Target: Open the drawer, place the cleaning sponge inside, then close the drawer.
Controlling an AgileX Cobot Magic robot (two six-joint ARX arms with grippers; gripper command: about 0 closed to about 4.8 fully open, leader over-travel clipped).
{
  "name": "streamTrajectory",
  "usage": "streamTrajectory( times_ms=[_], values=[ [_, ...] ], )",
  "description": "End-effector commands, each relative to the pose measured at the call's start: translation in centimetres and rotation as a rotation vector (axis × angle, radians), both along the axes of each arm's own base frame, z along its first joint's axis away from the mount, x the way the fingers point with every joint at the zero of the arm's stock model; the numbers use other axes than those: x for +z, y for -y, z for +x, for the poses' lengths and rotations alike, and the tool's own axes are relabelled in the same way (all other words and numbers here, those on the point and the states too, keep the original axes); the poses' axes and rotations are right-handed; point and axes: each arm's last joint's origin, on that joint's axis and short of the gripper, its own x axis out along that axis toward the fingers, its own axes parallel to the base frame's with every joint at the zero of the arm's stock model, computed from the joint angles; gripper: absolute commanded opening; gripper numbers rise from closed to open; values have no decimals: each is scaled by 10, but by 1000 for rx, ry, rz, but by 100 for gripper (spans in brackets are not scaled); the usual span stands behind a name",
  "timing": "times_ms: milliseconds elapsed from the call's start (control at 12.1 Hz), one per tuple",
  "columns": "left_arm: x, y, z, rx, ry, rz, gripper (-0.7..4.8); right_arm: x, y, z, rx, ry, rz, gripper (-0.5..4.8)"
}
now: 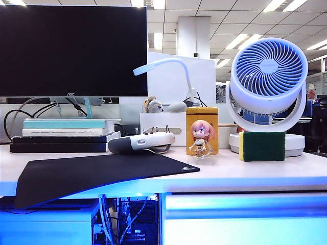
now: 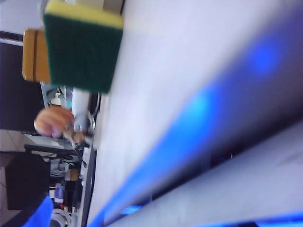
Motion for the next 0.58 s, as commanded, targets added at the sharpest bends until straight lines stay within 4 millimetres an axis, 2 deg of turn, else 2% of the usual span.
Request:
streamTrajectory(
  times_ms=[82,165,329,577],
  values=[
    [2,0,-1,-6,7,-10,-6,0,-11,-21,3,5,-33,479],
    [2,0,-1,-6,7,-10,-6,-1,-14,-33,-30,-21,-37,479],
    [2,0,-1,-6,7,-10,-6,1,-14,-44,-66,-31,-49,479],
    [3,0,-1,-7,10,-8,-6,3,-6,-34,-88,-18,-43,479]
  ],
)
